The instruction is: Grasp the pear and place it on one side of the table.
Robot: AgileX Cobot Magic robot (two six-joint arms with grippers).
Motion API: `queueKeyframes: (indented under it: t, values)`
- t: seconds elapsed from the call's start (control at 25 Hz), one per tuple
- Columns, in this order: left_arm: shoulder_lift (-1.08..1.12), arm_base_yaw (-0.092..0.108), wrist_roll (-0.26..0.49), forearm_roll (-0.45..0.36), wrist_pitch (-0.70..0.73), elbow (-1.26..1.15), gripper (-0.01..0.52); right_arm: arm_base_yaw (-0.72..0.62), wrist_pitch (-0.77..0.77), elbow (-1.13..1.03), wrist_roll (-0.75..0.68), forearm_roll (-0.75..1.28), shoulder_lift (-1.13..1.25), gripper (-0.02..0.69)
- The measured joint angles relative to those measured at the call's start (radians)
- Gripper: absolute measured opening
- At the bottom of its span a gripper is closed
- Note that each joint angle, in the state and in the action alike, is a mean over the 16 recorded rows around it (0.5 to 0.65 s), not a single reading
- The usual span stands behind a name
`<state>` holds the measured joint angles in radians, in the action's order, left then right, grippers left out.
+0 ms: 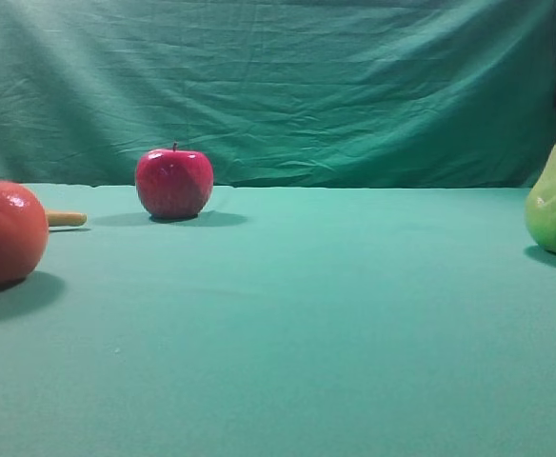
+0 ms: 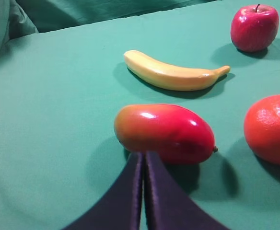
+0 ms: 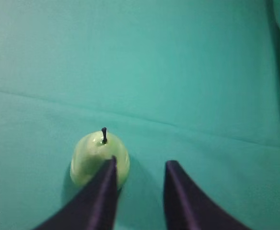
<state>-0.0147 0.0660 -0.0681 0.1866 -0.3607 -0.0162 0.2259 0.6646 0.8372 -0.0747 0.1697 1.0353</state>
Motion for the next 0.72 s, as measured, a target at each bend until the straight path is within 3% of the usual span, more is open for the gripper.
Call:
queueKeyframes:
  t: [0.2, 0.28, 0.72]
  values:
    - [0.000, 0.000, 0.000, 0.000, 0.000, 0.000, 0.000, 0.000, 0.096, 0.004, 0.012, -0.019, -0.216, 0.060]
    - [0.000, 0.000, 0.000, 0.000, 0.000, 0.000, 0.000, -0.001, 0.119, -0.006, 0.018, -0.032, -0.300, 0.023]
    - [0.000, 0.000, 0.000, 0.000, 0.000, 0.000, 0.000, -0.002, 0.201, -0.080, 0.054, -0.144, -0.668, 0.000]
